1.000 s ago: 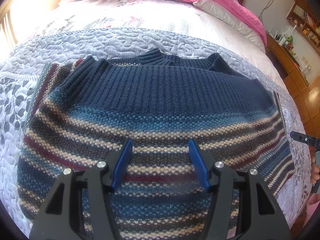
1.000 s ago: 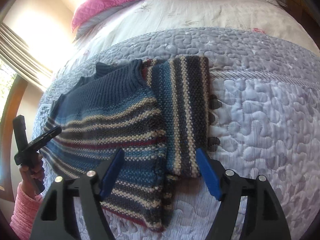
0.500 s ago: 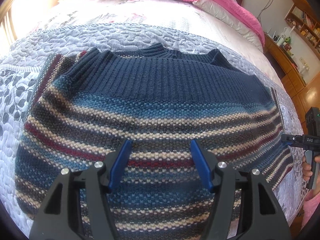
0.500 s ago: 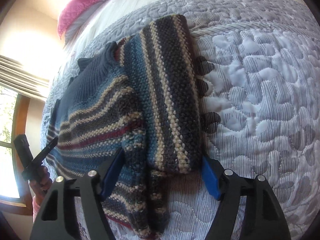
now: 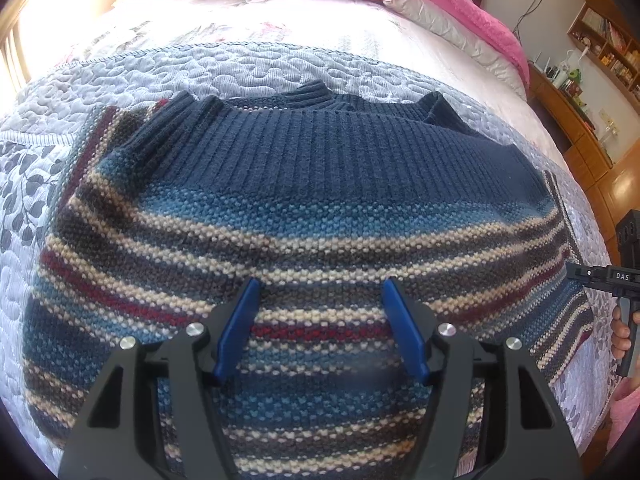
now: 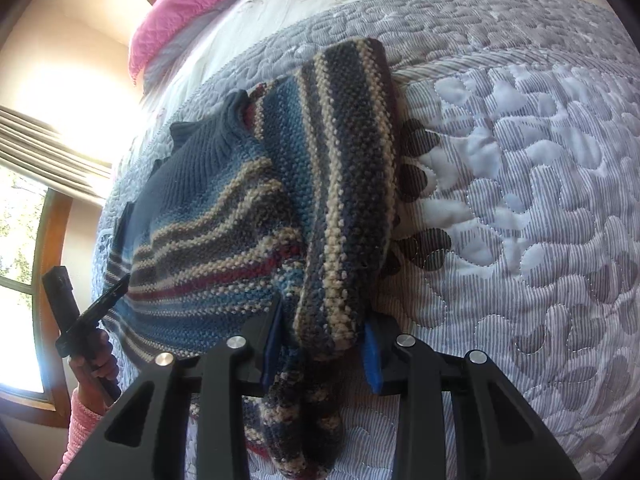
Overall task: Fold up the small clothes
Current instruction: 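Fold the gripped side over the sweater with the right tool, then release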
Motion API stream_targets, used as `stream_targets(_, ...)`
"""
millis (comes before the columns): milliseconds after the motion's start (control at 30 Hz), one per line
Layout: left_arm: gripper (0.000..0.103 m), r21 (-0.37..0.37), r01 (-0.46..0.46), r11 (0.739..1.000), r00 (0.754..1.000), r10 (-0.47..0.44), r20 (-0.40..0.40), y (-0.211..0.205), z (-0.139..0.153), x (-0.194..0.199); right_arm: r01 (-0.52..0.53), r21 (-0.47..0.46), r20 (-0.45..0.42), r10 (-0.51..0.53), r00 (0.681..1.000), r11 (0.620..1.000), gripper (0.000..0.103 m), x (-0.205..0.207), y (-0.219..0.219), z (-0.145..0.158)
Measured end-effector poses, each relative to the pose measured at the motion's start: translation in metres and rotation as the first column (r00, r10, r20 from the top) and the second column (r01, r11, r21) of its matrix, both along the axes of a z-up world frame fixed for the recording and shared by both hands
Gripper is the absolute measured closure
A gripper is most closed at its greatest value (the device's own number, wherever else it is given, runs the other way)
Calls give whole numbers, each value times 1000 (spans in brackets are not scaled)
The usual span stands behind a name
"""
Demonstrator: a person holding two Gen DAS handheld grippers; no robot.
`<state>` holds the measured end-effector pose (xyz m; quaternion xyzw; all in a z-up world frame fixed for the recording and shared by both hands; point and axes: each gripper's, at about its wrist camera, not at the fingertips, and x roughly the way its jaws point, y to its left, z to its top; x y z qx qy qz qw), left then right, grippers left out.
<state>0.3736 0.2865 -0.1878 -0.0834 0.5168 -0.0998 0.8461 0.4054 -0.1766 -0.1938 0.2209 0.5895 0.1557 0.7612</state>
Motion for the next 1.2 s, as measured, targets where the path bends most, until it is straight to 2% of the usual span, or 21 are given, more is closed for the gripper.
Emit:
stream_targets(333,37,1,6,1000,1000,-6,-1,-1,-5,6,26,2,-28,-26,999,1000,68,3,3,0)
stream_targets(467,38,-44,-3,999,1000,2,-17,10,12,3,-5,129,2,5,1000,992,69,2,12,33)
stream_targets(633,37,-94,-38,995,998,43,50,43,42,-13,-145,174,101,129,987,974,69,9,76,93)
stream_targets(800,37,-97,-53,994,997,58,54,65,47,-23,-281,127,127,265,956,951,70,22,163,116)
stream_targets(1000,37,-135,-66,989,996,75,57,81,48,-35,-367,86,81,361,929,926,73,36,241,100)
stream_targets(1200,37,-146,-68,987,996,76,51,87,43,-37,-377,43,-22,378,926,925,74,42,265,53)
